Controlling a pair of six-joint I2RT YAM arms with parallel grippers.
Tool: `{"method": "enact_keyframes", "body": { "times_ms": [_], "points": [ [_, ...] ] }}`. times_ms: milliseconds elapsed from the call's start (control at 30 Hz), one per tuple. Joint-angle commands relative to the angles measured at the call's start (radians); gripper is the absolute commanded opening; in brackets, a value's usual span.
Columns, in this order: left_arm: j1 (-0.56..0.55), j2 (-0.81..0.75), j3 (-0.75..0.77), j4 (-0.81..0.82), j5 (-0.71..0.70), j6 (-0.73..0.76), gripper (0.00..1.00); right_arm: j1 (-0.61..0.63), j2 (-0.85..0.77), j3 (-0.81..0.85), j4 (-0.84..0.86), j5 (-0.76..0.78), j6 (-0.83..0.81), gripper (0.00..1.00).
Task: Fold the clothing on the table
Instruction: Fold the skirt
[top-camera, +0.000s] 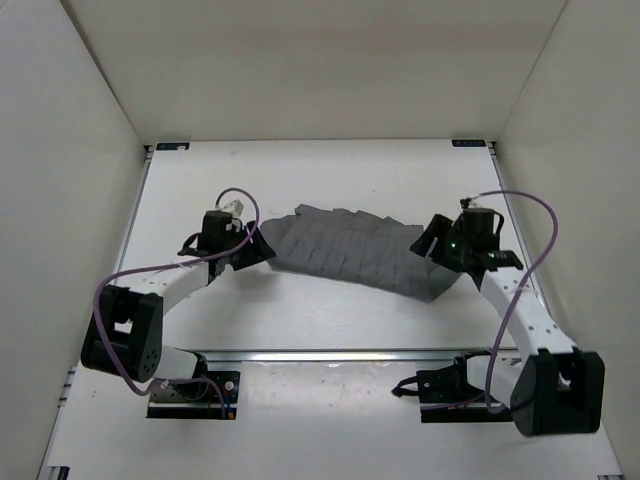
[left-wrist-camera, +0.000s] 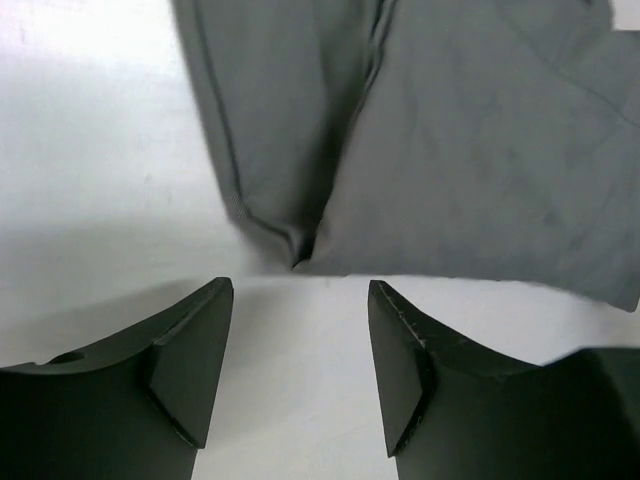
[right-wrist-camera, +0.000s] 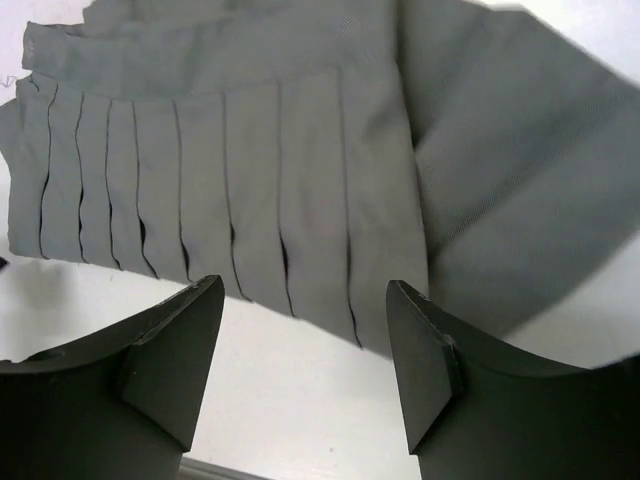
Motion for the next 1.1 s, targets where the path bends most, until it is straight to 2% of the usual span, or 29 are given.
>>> {"method": "enact_keyframes", "body": {
  "times_ms": [0,67,133,233,300,400,433,467,500,533,567,700,800,933,1067],
  "points": [
    [-0.02,-0.04,-0.053,0.119,0.003,-0.113,0.68,-0.04,-0.108,-0.072,-0.005,0.013,0.095,0.63],
    [-0.028,-0.03,-0.082,0.169,-0.006,-0.154,0.68,-0.054,-0.172,-0.09,-0.018,-0.01,0.117,0.65],
    [-0.044,-0.011,-0.125,0.252,-0.024,-0.226,0.67,-0.05,-0.206,-0.126,-0.024,-0.01,0.109,0.74],
    [-0.051,0.035,-0.147,0.341,-0.052,-0.302,0.66,-0.095,-0.231,-0.137,-0.027,-0.032,0.112,0.75],
    [-0.069,0.063,-0.139,0.349,-0.082,-0.309,0.66,-0.098,-0.242,-0.129,-0.033,-0.041,0.112,0.75],
    [-0.083,0.108,-0.116,0.355,-0.119,-0.332,0.6,-0.1,-0.255,-0.129,-0.036,-0.041,0.103,0.76],
    [-0.078,0.112,-0.12,0.367,-0.147,-0.342,0.51,-0.112,-0.246,-0.132,-0.036,-0.048,0.102,0.76],
    [-0.08,0.117,-0.134,0.38,-0.168,-0.36,0.36,-0.11,-0.252,-0.131,-0.033,-0.052,0.1,0.77],
    [-0.078,0.121,-0.146,0.422,-0.165,-0.366,0.16,-0.115,-0.252,-0.137,-0.03,-0.059,0.103,0.77],
    [-0.066,0.12,-0.177,0.473,-0.176,-0.381,0.03,-0.112,-0.257,-0.144,-0.021,-0.058,0.097,0.77],
    [-0.064,0.115,-0.197,0.479,-0.182,-0.389,0.0,-0.11,-0.252,-0.158,-0.011,-0.061,0.106,0.77],
    [-0.031,0.001,-0.297,0.438,-0.237,-0.386,0.0,-0.101,-0.223,-0.164,0.002,-0.088,0.088,0.79],
    [-0.021,-0.226,-0.445,0.4,-0.294,-0.417,0.0,-0.078,-0.19,-0.196,0.041,-0.091,0.094,0.79],
    [-0.058,-0.424,-0.515,0.279,-0.358,-0.421,0.0,-0.021,-0.122,-0.256,0.099,-0.094,0.094,0.78],
    [-0.035,-0.561,-0.61,0.249,-0.325,-0.455,0.0,0.018,-0.038,-0.308,0.214,-0.15,0.112,0.76]
  ]
}}
